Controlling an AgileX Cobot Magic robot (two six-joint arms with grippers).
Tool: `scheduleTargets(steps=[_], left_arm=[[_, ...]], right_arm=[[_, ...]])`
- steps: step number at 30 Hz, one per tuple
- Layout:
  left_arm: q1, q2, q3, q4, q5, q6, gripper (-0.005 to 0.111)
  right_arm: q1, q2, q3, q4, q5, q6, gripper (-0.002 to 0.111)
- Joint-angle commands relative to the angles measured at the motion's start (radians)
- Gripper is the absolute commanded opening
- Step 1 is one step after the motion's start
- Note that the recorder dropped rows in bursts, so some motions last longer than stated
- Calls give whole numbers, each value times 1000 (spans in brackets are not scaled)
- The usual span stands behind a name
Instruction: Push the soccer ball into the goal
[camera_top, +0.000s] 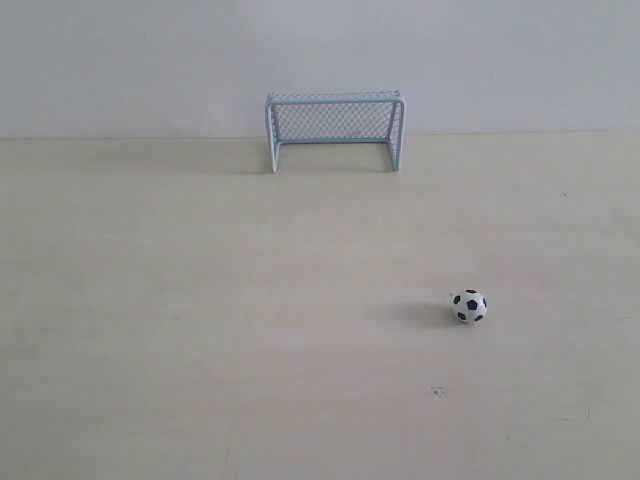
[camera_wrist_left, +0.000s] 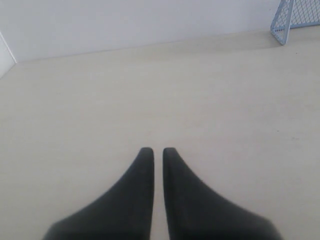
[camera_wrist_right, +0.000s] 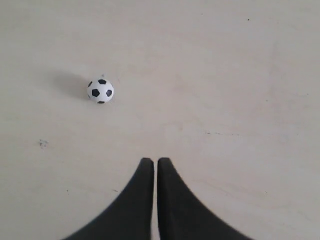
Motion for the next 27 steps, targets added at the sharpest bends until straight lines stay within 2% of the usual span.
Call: scheduleTargets(steps=[1, 13, 27], left_arm=[[-8, 6, -4, 0, -5, -9, 6], [-8, 6, -4, 0, -5, -9, 6], [-8, 6, -4, 0, -5, -9, 6]], right_arm=[[-5, 81, -23, 7, 19, -54, 0], [-3, 246, -28, 71, 37, -176, 0], [1, 379, -119, 75, 156, -289, 0]])
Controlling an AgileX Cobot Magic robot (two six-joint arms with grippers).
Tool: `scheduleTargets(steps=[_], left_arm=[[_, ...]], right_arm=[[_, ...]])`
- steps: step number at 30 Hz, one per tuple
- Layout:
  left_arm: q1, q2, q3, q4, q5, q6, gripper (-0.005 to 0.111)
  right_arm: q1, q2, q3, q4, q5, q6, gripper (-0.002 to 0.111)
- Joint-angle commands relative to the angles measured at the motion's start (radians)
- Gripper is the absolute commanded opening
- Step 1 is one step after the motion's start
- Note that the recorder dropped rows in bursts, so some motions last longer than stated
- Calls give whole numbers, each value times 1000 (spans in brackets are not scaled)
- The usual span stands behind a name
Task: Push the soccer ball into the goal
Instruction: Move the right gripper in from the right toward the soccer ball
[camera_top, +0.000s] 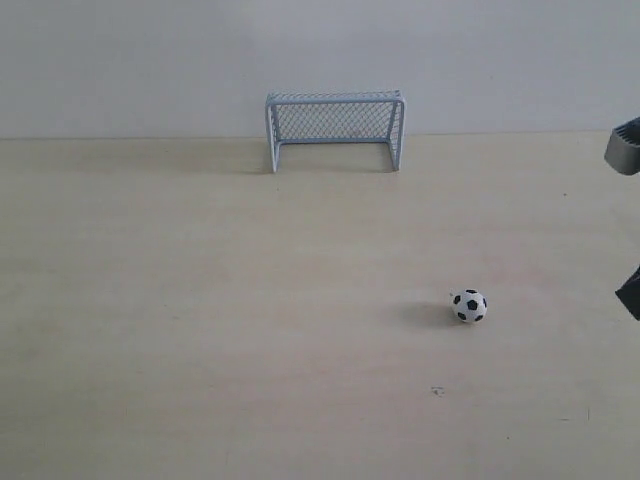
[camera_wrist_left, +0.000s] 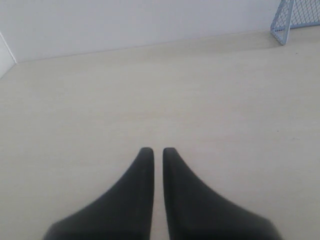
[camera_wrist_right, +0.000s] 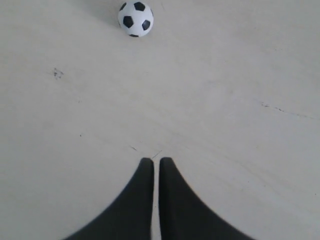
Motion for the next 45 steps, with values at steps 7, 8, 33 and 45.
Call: scheduleTargets(steps=[7, 8, 33, 45], left_arm=[[-8, 6, -4, 0, -5, -9, 6], [-8, 6, -4, 0, -5, -9, 6], [-8, 6, -4, 0, -5, -9, 6], [-8, 6, -4, 0, -5, -9, 6]], right_arm=[[56, 93, -58, -25, 58, -84, 0], [62, 107, -67, -32, 72, -86, 0], [67, 342, -191, -78, 169, -234, 0], [165, 464, -273, -281, 222, -238, 0]])
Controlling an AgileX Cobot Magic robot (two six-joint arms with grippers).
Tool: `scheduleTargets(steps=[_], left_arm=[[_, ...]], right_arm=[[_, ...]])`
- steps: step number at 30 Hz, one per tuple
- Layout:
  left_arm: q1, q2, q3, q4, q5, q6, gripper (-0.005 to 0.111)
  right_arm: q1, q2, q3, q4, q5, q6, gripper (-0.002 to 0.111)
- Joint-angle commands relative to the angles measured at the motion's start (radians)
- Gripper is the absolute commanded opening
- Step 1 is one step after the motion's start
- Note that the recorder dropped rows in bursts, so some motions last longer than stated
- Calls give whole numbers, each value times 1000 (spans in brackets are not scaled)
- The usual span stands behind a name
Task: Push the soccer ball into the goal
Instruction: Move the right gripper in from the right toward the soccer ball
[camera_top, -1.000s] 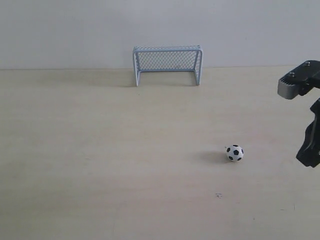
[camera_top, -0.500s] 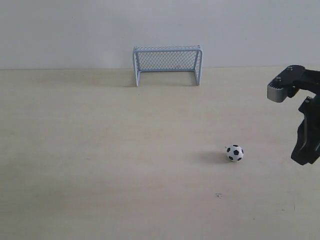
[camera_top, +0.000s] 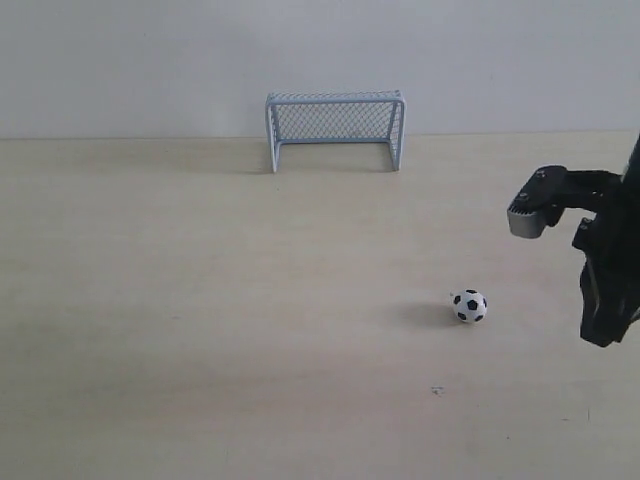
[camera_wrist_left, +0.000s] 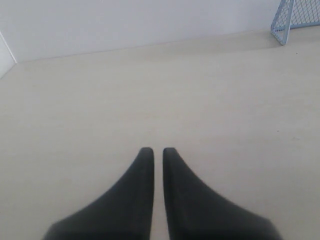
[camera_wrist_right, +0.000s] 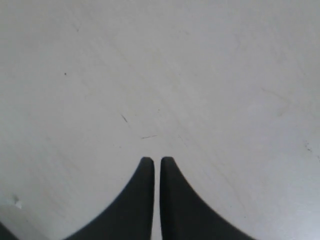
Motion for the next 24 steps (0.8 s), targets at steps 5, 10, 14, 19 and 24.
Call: scheduleTargets(steps=[5, 10, 14, 19, 24], left_arm=[[-8, 6, -4, 0, -5, -9, 6], [-8, 6, -4, 0, -5, -9, 6], [-8, 6, -4, 0, -5, -9, 6], [-8, 6, -4, 0, -5, -9, 6], [-8, 6, -4, 0, -5, -9, 6]], right_arm=[[71, 48, -36, -165, 20, 7, 0], [74, 95, -69, -165, 47, -1, 0], [99, 115, -88, -187, 51, -32, 0], [173, 158, -143, -278, 76, -49, 0], [239, 213, -194, -297, 75, -73, 0]])
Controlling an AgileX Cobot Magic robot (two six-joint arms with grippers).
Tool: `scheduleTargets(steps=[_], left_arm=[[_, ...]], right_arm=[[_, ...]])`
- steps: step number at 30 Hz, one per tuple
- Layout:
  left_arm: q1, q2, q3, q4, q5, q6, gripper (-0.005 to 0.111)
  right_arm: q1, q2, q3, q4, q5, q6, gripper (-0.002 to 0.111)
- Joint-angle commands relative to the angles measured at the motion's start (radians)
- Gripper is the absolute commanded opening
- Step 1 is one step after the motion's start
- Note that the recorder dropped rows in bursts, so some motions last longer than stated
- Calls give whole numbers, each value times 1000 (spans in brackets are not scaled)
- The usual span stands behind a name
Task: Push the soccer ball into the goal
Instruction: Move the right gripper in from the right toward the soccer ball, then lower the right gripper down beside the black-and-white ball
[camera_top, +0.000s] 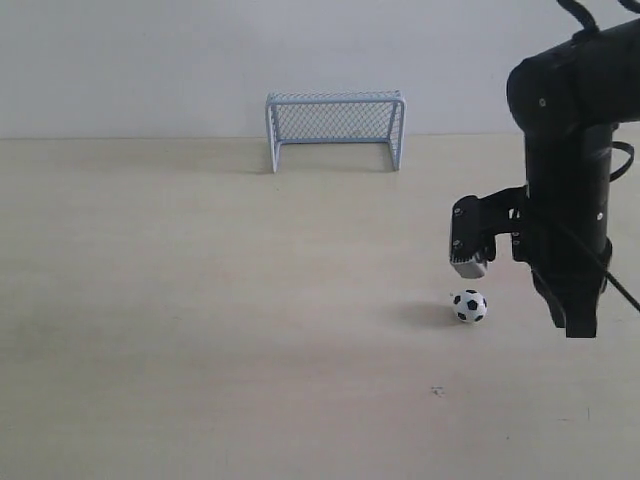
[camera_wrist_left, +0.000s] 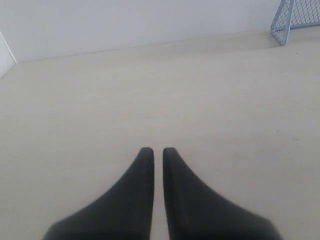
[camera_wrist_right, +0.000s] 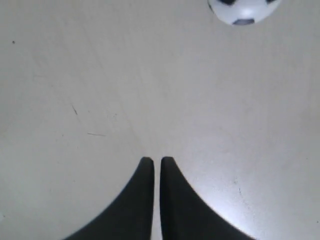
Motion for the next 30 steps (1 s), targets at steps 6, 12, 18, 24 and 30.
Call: scheduleTargets(steps=[6, 12, 18, 24, 30], left_arm=[[-8, 6, -4, 0, -5, -9, 6], [-8, 6, -4, 0, -5, -9, 6], [-8, 6, -4, 0, -5, -9, 6], [-8, 6, -4, 0, -5, -9, 6], [-8, 6, -4, 0, -5, -9, 6]], right_arm=[[89, 79, -31, -69, -7, -53, 0], [136, 86, -31, -73, -48, -86, 0], [164, 86, -31, -81, -62, -100, 0], [167, 86, -31, -82, -60, -145, 0], [167, 86, -31, -82, -109, -148, 0]])
